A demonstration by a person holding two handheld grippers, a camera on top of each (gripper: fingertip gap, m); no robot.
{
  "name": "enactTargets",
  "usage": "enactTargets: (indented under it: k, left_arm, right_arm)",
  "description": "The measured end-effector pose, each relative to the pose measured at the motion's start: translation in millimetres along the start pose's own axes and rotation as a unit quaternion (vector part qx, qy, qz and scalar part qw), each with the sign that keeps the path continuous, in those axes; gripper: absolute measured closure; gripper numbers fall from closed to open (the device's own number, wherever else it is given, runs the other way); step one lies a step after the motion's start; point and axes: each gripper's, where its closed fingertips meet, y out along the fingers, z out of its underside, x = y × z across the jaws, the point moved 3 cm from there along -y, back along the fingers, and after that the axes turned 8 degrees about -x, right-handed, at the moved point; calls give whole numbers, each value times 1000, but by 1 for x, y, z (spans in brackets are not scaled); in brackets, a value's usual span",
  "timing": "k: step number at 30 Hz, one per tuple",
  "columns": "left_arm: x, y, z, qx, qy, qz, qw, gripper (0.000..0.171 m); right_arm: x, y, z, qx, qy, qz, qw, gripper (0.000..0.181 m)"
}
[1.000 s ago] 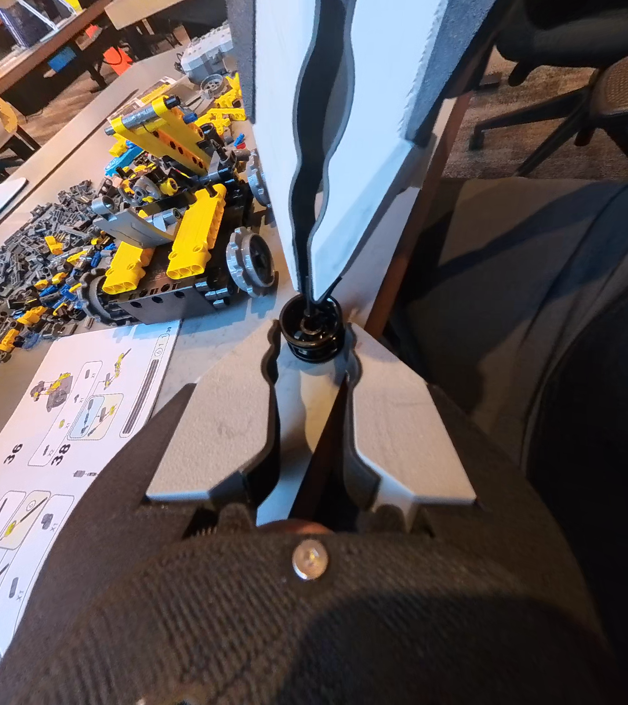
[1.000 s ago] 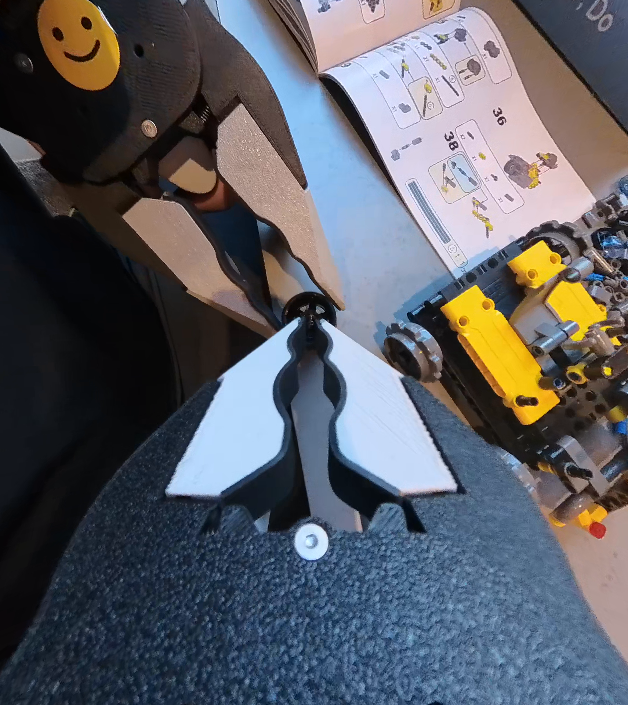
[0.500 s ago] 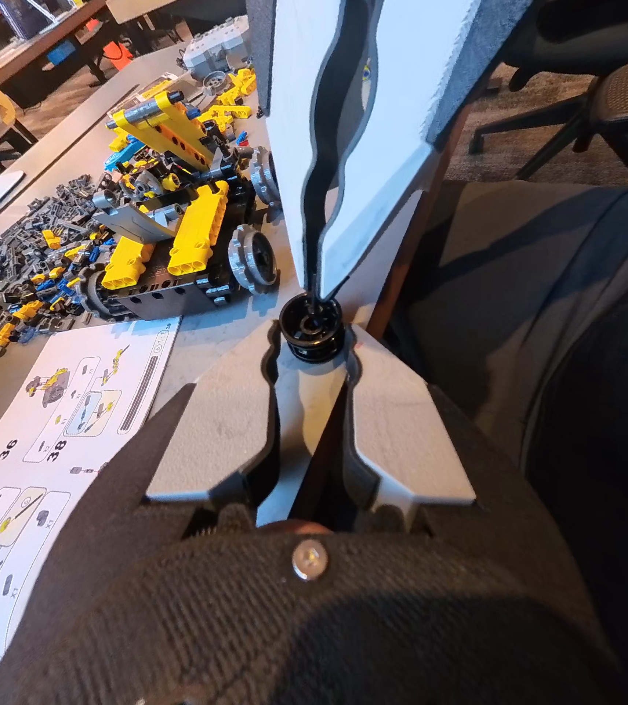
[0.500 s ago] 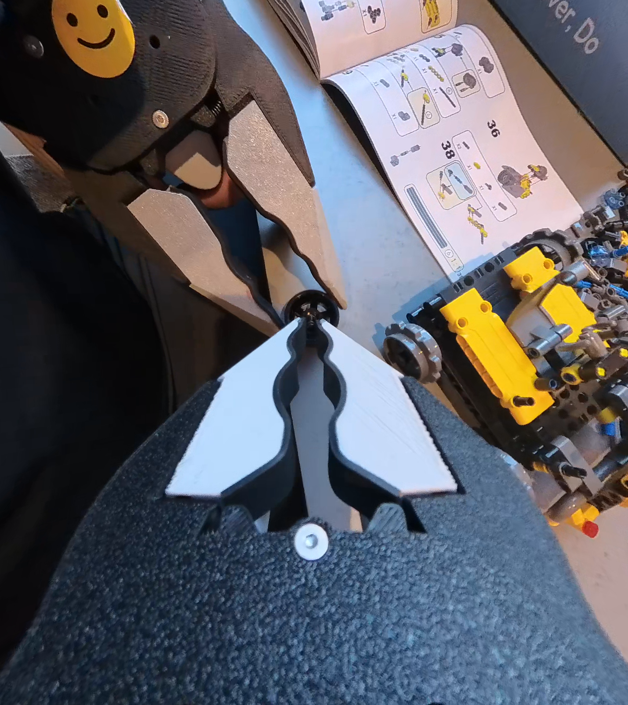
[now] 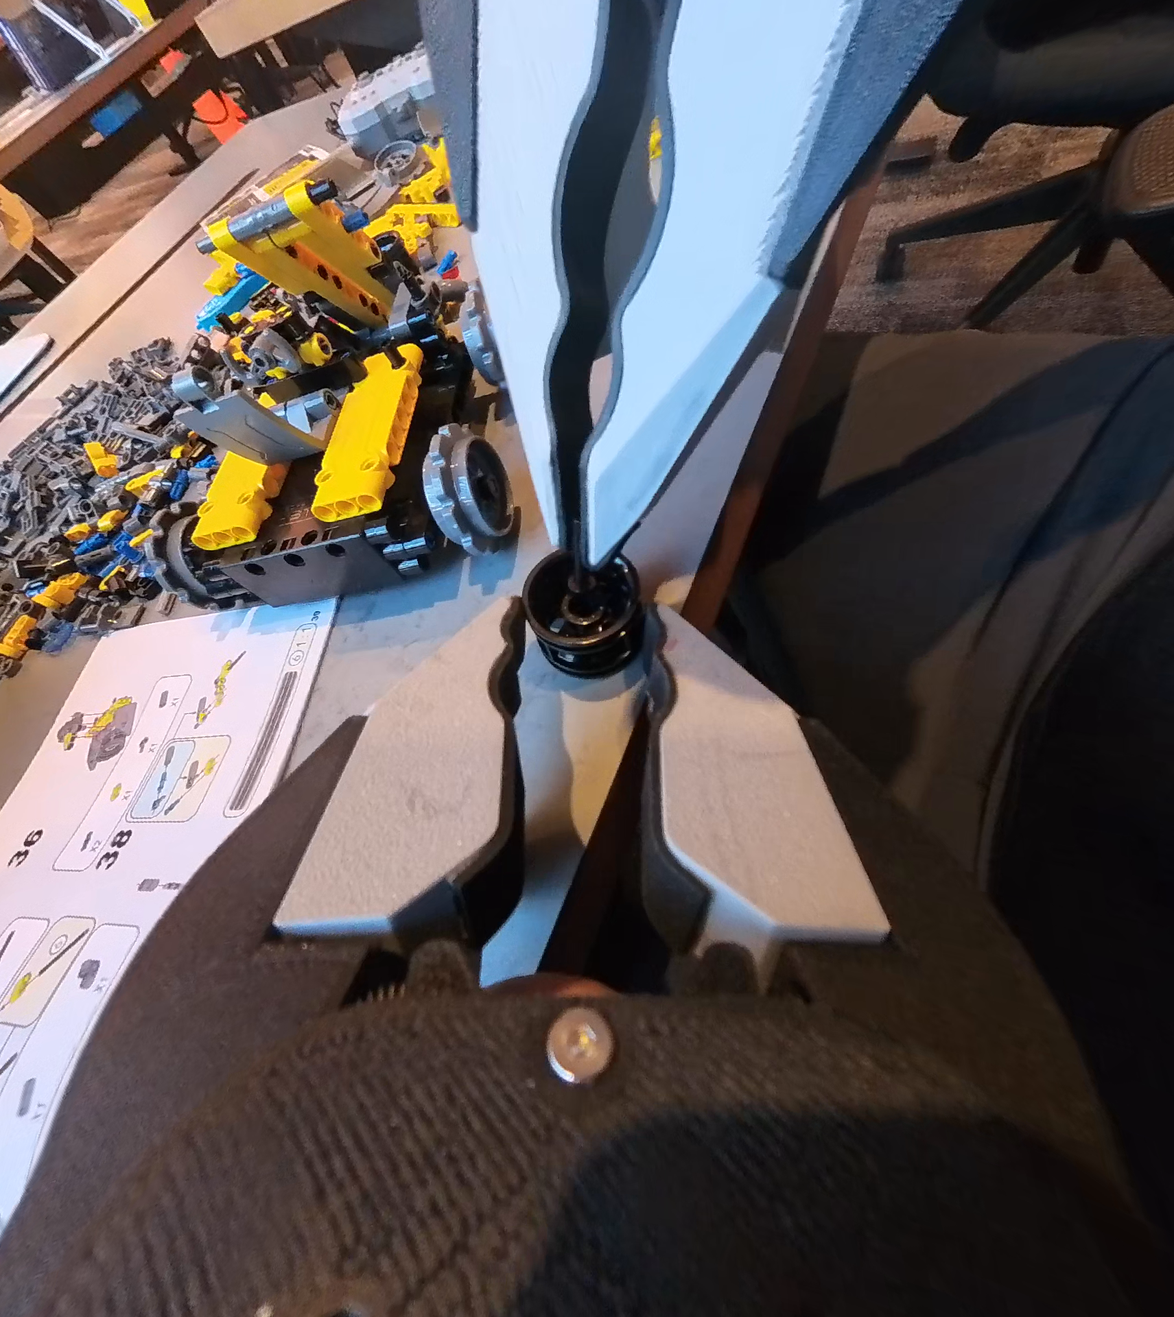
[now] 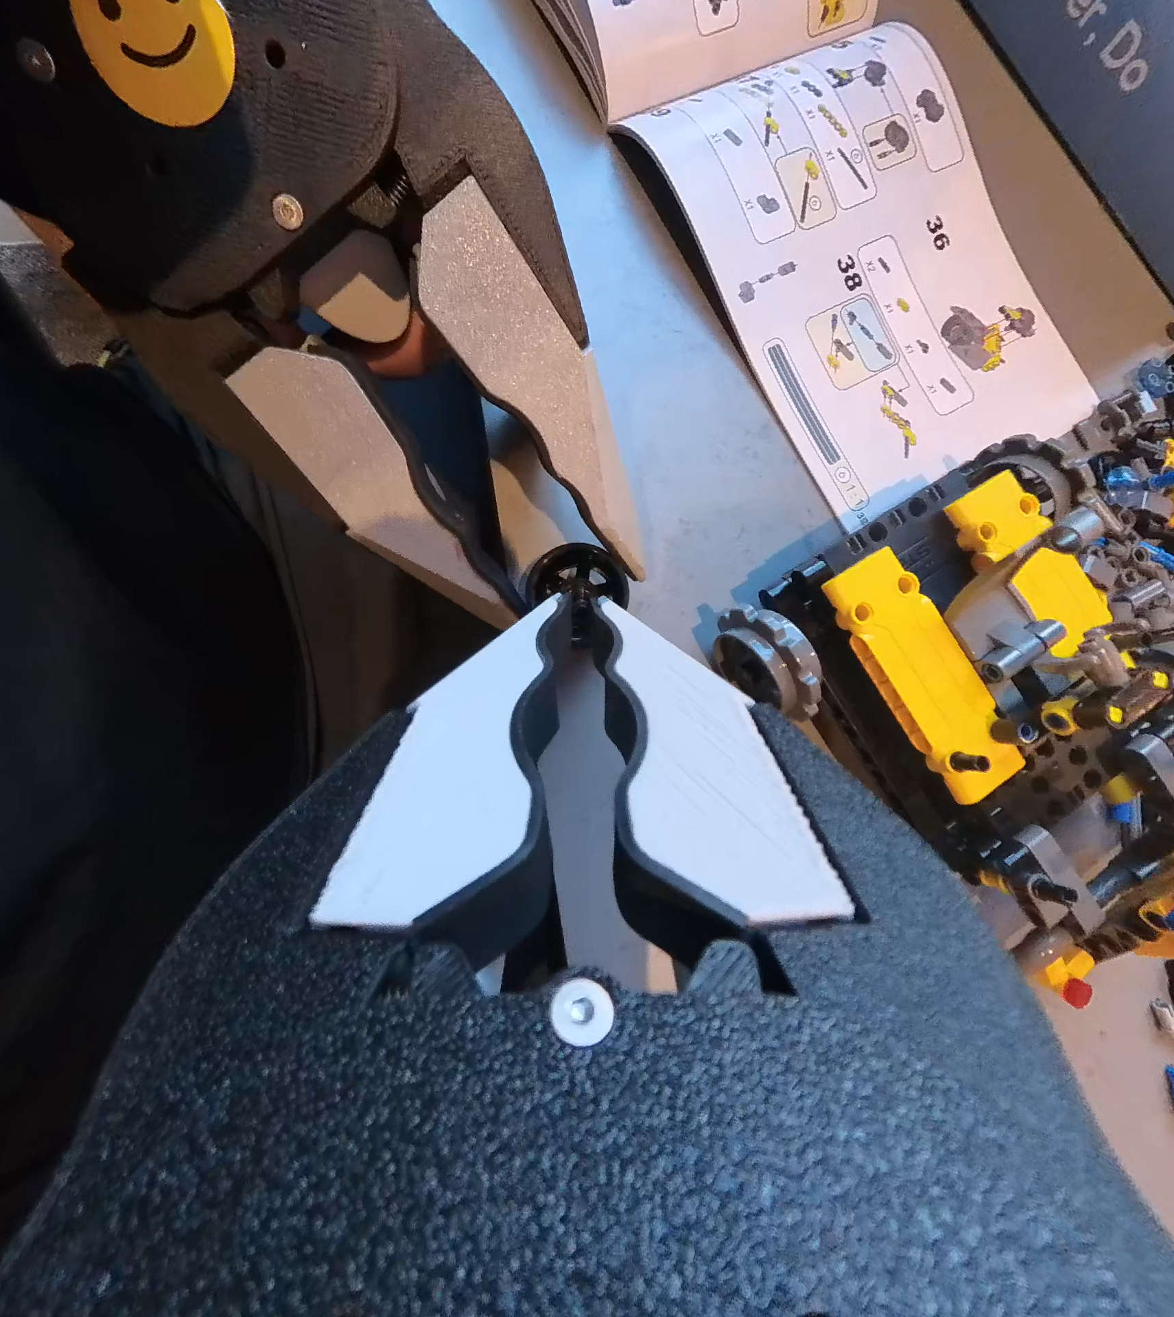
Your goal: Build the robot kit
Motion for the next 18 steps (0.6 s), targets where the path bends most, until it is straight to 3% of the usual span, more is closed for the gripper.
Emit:
enactTargets:
  k: [18]
  left_arm:
    - [-1, -1, -1, 9, 35, -5, 999, 140]
  right_arm:
    - [3, 7, -3, 73, -55, -12, 996, 177]
